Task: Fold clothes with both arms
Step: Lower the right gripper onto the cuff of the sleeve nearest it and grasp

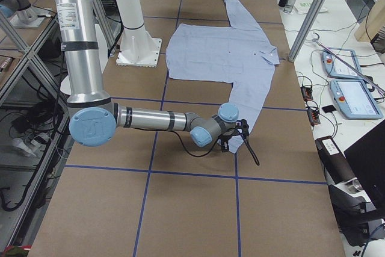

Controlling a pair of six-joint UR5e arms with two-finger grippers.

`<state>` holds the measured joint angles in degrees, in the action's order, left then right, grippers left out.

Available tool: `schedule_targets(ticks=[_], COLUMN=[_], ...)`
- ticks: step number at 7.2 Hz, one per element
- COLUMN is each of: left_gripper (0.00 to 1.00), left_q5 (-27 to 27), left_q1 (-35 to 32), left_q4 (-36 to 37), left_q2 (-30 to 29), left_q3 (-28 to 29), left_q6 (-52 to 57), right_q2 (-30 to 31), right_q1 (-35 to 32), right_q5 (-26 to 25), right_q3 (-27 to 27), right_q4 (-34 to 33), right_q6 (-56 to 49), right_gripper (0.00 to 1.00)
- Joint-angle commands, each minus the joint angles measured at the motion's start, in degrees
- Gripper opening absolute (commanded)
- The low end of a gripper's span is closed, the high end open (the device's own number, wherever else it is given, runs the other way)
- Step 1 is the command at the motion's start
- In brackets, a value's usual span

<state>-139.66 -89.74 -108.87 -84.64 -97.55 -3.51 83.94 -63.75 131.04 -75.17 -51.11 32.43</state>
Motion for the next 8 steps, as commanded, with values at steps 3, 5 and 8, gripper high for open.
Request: schedule_targets(ticks=[3,5,8], left_gripper=[0.99,0.99,0.99], left_q5=[0.0,0.0,0.0], left_q1=[0.0,0.0,-0.1], left_q4=[0.1,0.1,0.1], left_q2=[0.4,0.4,0.4], left_q3=[-0.8,-0.8,-0.8], left_q6=[0.0,0.0,0.0], right_q2=[0.0,0.3,0.8], right_q1=[0.3,0.0,-1.5], right_q5=[-0.2,-0.1,0.7], right_q3=[-0.1,-0.9,-3.0], right_q4=[0.0,0.0,0.5], right_q6=[-0.1,-0.3,-0.7], right_gripper=[0.21,0.06,0.0])
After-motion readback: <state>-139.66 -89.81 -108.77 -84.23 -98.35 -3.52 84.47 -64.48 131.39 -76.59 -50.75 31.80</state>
